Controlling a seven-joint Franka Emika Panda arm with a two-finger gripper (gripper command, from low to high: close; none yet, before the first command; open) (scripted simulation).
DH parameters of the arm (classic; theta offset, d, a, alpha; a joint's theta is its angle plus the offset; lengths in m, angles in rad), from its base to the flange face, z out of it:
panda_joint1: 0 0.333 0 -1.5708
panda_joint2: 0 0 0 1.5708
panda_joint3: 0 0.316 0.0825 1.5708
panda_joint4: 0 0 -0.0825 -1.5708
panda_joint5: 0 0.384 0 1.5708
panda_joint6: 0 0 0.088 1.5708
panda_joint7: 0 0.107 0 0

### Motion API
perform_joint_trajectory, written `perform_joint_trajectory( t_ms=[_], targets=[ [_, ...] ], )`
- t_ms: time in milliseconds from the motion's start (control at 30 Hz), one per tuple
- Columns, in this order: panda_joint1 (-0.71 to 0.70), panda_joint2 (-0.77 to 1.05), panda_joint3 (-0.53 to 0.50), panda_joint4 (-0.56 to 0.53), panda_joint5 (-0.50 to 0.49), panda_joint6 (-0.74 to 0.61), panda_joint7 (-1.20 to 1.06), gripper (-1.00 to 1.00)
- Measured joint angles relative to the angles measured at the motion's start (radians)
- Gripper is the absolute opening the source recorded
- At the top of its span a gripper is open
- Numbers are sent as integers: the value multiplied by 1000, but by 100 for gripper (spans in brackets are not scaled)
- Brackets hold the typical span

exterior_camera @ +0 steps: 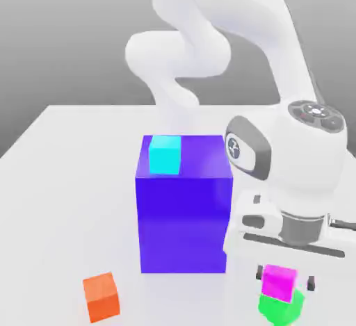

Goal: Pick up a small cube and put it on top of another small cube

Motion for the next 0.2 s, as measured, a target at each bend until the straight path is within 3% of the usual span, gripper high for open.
perform_joint_trajectory(
  t_ms=[67,200],
  targets=[
    [1,2,-3,1,-1,0,2,100],
    [-31,-120,47,-9,98,-102,-69,100]
  ],
)
